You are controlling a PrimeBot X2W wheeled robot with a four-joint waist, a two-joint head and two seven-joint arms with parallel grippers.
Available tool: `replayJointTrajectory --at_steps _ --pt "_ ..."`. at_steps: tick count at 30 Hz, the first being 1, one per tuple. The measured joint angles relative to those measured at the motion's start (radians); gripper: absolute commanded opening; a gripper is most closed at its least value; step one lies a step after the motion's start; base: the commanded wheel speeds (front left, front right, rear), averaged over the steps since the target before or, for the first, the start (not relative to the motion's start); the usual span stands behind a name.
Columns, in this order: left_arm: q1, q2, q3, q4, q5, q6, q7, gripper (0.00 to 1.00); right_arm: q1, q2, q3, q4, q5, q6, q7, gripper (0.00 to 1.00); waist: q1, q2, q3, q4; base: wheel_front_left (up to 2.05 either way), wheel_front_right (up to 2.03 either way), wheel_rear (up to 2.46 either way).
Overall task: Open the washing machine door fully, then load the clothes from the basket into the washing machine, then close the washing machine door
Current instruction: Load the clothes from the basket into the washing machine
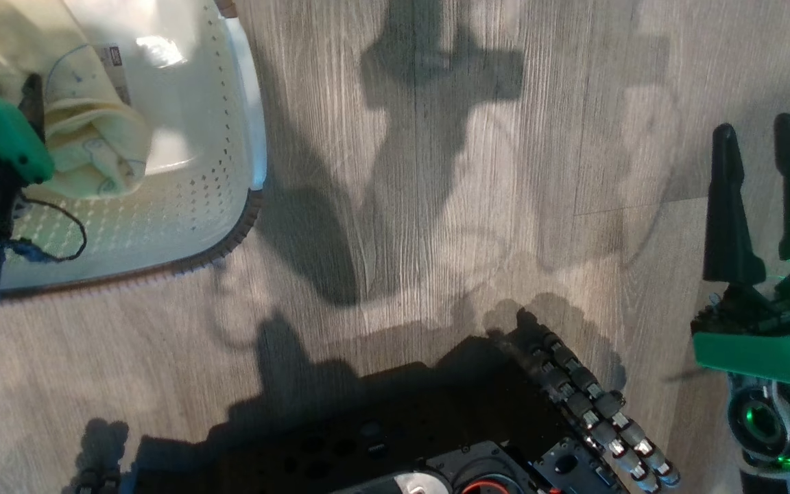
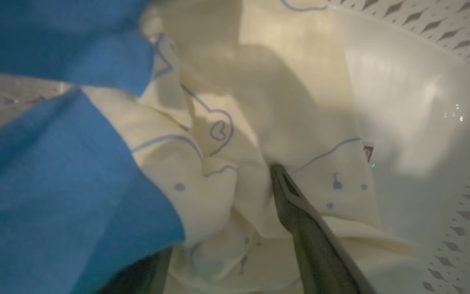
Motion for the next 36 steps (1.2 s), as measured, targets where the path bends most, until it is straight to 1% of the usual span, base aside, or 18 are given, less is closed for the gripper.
replayJointTrajectory --at_steps 2,4,5,6,7,8,9,16,20,27,31,36 --pt "-0.008 -0.003 0.001 0.005 -0.004 0.015 0.002 1.00 0.004 0.000 0.002 -0.013 -0.003 0.000 0.000 1.00 0.0000 0.0000 0.003 0.002 0.00 0.00 0.00" --pt "-0.013 -0.008 0.009 0.016 -0.017 0.015 0.002 1.00 0.007 0.000 0.002 -0.031 -0.011 0.000 0.000 1.00 0.0000 0.0000 0.006 0.004 0.00 0.00 0.00" --pt "-0.016 -0.012 0.014 0.019 -0.021 0.015 0.003 0.98 0.010 0.000 0.002 -0.038 -0.012 0.000 0.000 1.00 0.0000 0.0000 0.007 0.005 0.00 0.00 0.00" --pt "-0.018 -0.014 0.016 0.023 -0.025 0.015 0.005 0.81 0.015 0.000 0.002 -0.043 -0.012 0.000 0.000 1.00 0.0000 0.0000 0.008 0.006 0.00 0.00 0.00" --pt "-0.021 -0.014 0.017 0.028 -0.026 0.015 0.005 0.42 0.024 0.000 0.001 -0.047 -0.012 0.000 0.000 1.00 0.0000 0.0000 0.009 0.007 0.00 0.00 0.00" --pt "-0.023 -0.018 0.018 0.033 -0.029 0.015 0.006 0.10 0.032 0.000 0.000 -0.047 -0.012 0.000 0.000 1.00 0.0000 0.0000 0.010 0.008 0.00 0.00 0.00" --pt "-0.028 -0.022 0.018 0.036 -0.034 0.013 0.013 0.00 0.040 0.000 -0.001 -0.047 -0.014 0.000 0.000 1.00 0.0000 0.0000 0.010 0.010 0.00 0.00 0.00" --pt "-0.035 -0.027 0.014 0.055 -0.036 -0.003 0.014 0.00 0.044 0.000 -0.001 -0.049 -0.020 0.000 0.000 1.00 0.0001 0.0000 0.006 0.011 0.00 0.00 0.00" --pt "-0.035 -0.033 -0.007 0.058 -0.035 -0.012 -0.010 0.00 0.043 0.000 -0.002 -0.045 -0.020 0.000 0.000 1.00 0.0001 0.0000 -0.001 0.012 0.00 0.00 0.00" --pt "-0.027 -0.044 -0.039 0.046 -0.017 -0.013 -0.117 0.00 0.014 0.000 -0.006 -0.032 -0.021 0.000 0.000 1.00 0.0002 0.0000 -0.018 0.015 0.00 0.00 0.00" --pt "-0.018 -0.073 -0.046 0.027 -0.002 -0.011 -0.191 0.00 -0.002 0.000 -0.025 -0.026 -0.038 0.000 0.000 1.00 0.0002 0.0000 -0.041 0.031 0.00 0.00 0.00" --pt "0.012 -0.108 -0.056 -0.002 0.009 -0.002 -0.242 0.00 -0.001 0.000 -0.057 -0.017 -0.065 0.000 0.000 1.00 0.0002 0.0000 -0.082 0.067 0.00 0.00 0.00"
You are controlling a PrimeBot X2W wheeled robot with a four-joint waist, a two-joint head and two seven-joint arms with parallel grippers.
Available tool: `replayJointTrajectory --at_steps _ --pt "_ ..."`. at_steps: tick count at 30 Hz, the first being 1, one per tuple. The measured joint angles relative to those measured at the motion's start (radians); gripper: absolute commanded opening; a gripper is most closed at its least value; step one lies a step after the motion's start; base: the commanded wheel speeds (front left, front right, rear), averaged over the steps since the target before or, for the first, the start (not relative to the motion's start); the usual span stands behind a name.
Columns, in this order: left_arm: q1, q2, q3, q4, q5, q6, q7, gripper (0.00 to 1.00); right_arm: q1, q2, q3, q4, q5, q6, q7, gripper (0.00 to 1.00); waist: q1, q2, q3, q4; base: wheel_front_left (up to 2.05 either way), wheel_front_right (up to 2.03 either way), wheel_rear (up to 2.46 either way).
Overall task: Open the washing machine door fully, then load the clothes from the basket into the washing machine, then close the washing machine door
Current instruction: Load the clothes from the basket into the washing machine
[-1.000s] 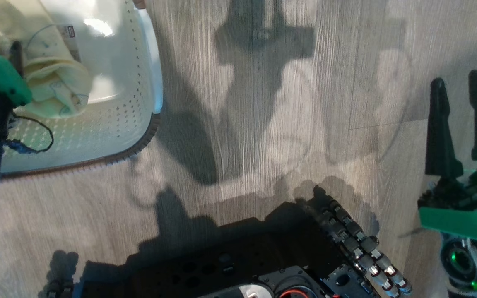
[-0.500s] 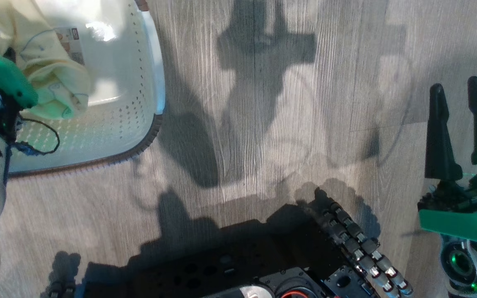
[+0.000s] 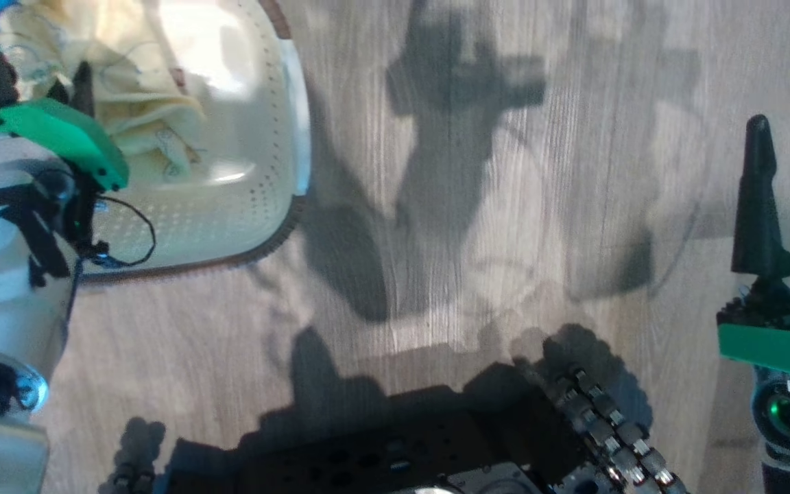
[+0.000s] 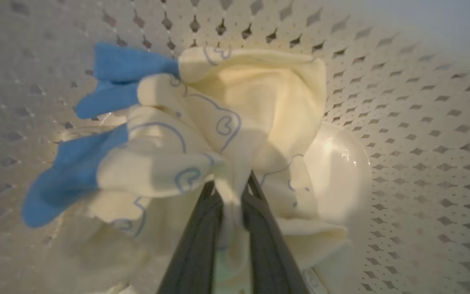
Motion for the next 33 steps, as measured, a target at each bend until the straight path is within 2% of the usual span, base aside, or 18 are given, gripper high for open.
replayJointTrajectory --at_steps 6,10,23,33 --pt "0.048 -0.032 0.002 -0.094 0.021 0.015 -0.020 0.00 0.005 0.000 -0.036 0.011 -0.035 0.000 0.000 1.00 0.0000 0.0000 -0.083 0.050 0.00 0.00 0.00" --pt "0.111 -0.041 0.026 -0.211 0.054 0.043 -0.021 0.00 0.012 0.000 -0.048 0.021 -0.059 0.000 0.000 1.00 -0.0001 0.0000 -0.141 0.079 0.00 0.00 0.00" --pt "0.370 -0.060 0.119 -0.593 0.178 0.089 -0.021 0.00 0.084 0.000 -0.049 0.090 -0.108 0.000 0.000 1.00 -0.0002 0.0001 -0.372 0.156 0.00 0.00 0.00" --pt "0.528 -0.063 0.152 -0.766 0.224 0.116 -0.022 0.00 0.150 0.000 -0.053 0.125 -0.131 0.000 0.000 1.00 -0.0002 0.0001 -0.525 0.188 0.00 0.00 0.00"
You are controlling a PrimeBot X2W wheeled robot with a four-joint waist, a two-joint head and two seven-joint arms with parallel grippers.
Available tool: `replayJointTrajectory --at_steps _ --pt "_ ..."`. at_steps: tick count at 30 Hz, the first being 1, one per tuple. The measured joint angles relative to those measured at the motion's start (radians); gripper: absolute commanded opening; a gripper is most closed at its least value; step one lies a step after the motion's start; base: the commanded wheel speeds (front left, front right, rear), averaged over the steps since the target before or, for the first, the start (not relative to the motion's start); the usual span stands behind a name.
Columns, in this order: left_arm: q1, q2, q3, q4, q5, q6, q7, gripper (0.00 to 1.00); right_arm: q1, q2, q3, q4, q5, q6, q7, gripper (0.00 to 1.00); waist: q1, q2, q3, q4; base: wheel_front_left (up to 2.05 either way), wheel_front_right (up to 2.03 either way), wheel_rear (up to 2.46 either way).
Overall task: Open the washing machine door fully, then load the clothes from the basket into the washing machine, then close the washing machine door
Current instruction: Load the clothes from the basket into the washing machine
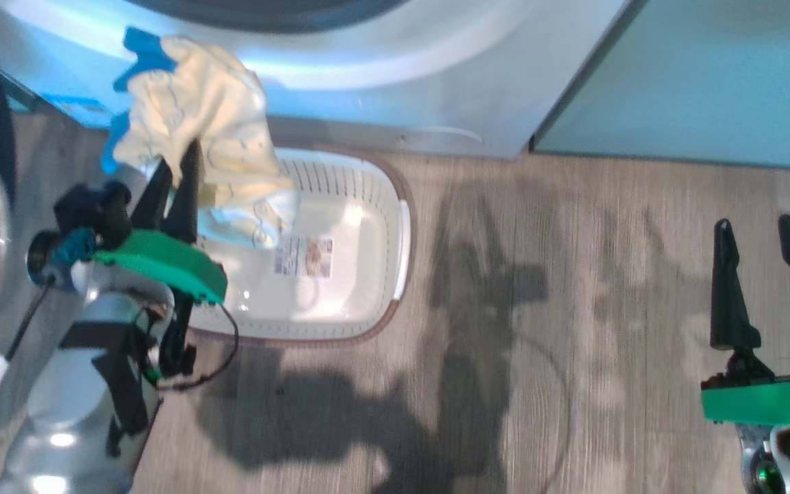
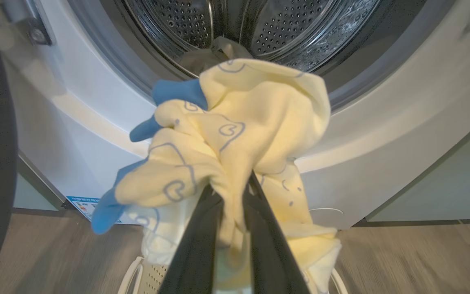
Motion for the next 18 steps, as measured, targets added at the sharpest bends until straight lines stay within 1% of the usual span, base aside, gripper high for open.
replayJointTrajectory --at_steps 4,11,18 --pt "0.083 0.001 0.007 -0.069 0.009 0.011 0.000 0.00 0.023 0.000 0.000 0.012 -0.005 0.000 0.000 1.00 0.0000 0.0000 -0.072 0.009 0.00 0.00 0.00" --pt "0.226 0.013 0.031 -0.171 0.015 0.061 0.000 0.00 0.090 0.000 0.000 0.047 -0.020 0.000 0.000 1.00 0.0000 0.0000 -0.192 0.024 0.00 0.00 0.00" --pt "0.357 0.026 0.030 -0.253 0.018 0.091 0.022 0.00 0.135 0.000 0.000 0.070 -0.047 0.000 0.001 1.00 0.0000 0.0000 -0.292 0.045 0.00 0.00 0.00"
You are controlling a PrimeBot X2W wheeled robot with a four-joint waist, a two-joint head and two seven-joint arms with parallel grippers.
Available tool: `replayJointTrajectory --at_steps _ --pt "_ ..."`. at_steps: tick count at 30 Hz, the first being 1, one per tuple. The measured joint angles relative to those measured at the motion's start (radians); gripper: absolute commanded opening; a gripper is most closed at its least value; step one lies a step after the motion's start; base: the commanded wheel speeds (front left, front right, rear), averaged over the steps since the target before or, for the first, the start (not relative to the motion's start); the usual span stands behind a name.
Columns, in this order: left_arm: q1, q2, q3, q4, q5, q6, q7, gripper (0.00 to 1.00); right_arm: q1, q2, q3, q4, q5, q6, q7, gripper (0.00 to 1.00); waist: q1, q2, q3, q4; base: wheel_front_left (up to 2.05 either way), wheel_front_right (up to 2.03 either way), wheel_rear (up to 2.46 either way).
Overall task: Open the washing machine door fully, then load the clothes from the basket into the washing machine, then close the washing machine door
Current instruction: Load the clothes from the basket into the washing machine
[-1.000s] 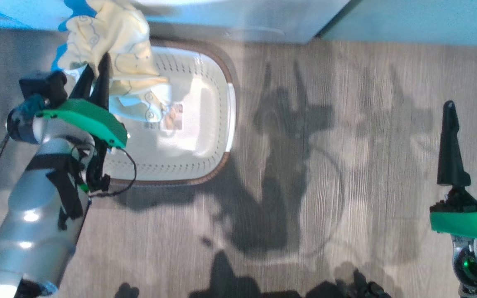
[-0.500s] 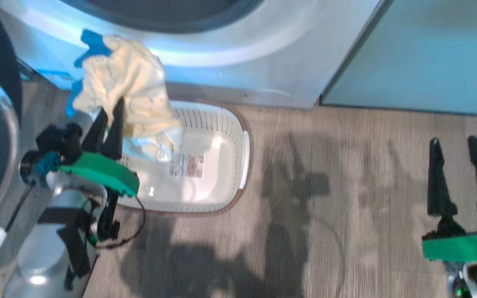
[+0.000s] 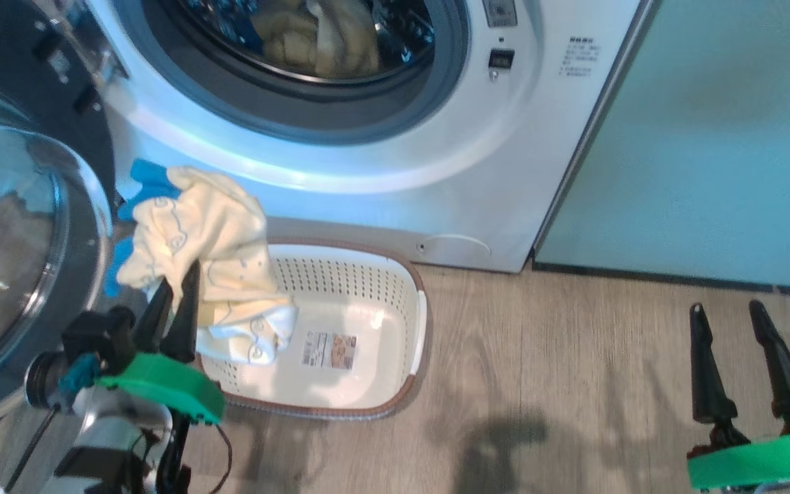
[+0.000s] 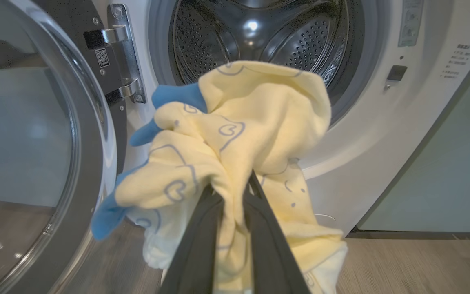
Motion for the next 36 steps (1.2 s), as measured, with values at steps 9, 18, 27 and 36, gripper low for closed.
replayJointTrajectory --at_steps 9,18,27,36 --pt "0.110 0.011 -0.002 -0.081 0.006 0.023 0.029 0.00 0.056 0.000 -0.001 -0.007 -0.005 0.000 0.026 1.00 0.0000 0.0000 -0.095 0.023 0.00 0.00 0.00" --pt "0.176 0.018 -0.004 -0.118 0.006 0.039 0.047 0.00 0.111 0.000 -0.015 -0.027 -0.003 0.000 0.037 1.00 0.0000 0.0000 -0.149 0.011 0.00 0.00 0.00" --pt "0.180 0.019 -0.007 -0.125 0.006 0.041 0.056 0.00 0.111 0.000 -0.015 -0.033 0.002 0.000 0.054 1.00 0.0000 0.0000 -0.162 0.004 0.00 0.00 0.00" --pt "0.180 0.020 -0.013 -0.125 0.004 0.041 0.056 0.00 0.112 0.000 -0.014 -0.038 0.002 0.000 0.056 1.00 0.0001 0.0000 -0.164 0.007 0.00 0.00 0.00"
